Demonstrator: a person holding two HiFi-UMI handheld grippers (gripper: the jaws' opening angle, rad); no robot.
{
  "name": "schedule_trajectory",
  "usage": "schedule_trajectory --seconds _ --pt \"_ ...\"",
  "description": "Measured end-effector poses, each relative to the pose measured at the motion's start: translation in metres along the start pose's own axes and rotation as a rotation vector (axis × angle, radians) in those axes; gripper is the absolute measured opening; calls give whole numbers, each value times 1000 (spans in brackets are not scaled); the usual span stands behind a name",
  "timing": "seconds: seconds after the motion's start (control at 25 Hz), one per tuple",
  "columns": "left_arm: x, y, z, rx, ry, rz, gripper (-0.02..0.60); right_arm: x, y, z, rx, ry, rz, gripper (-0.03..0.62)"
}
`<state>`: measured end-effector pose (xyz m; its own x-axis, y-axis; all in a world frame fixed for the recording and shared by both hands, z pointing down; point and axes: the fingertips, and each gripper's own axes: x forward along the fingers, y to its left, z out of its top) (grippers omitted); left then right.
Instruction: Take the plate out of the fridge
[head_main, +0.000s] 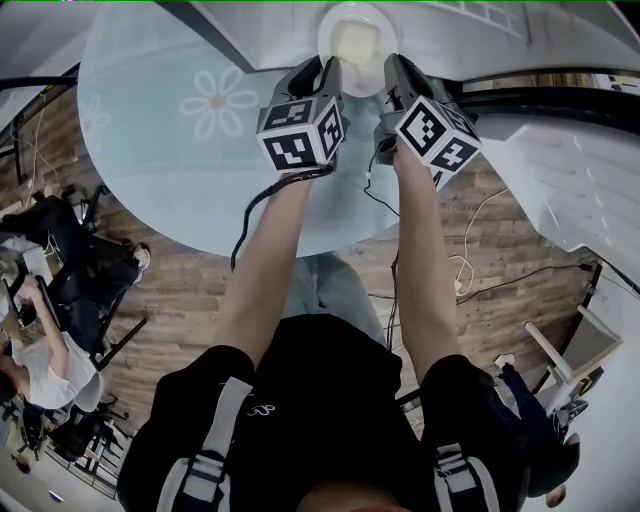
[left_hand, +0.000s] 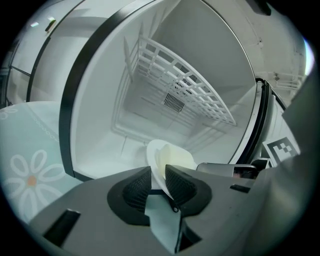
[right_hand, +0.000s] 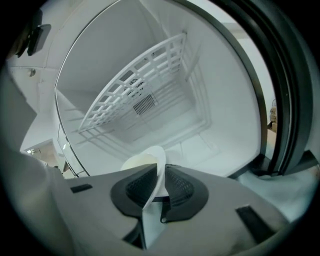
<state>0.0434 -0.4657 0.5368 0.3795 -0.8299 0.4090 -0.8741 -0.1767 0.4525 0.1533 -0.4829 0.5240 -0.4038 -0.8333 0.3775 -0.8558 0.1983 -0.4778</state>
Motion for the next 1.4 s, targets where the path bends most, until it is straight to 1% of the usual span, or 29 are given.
schedule_trajectory --seconds 0.16,0.4,0.8,1.0,1.16,1.4 --pt "-18 -11 2 -22 -13 -5 86 -20 4 1 19 -18 -4 51" --pt "-41 -35 2 -12 -36 -16 78 -52 7 6 47 -54 1 50" --pt "-95 -55 2 -50 -50 11 67 -103 28 -1 115 -88 22 46" --pt "-118 -70 -6 -49 -62 -12 67 -132 33 -3 142 -111 26 43" --pt "-134 -79 -13 -50 -67 -26 67 -152 38 -3 141 -125 25 40" --pt "-147 -80 -25 -72 -94 -43 67 -170 46 -9 125 -115 33 40"
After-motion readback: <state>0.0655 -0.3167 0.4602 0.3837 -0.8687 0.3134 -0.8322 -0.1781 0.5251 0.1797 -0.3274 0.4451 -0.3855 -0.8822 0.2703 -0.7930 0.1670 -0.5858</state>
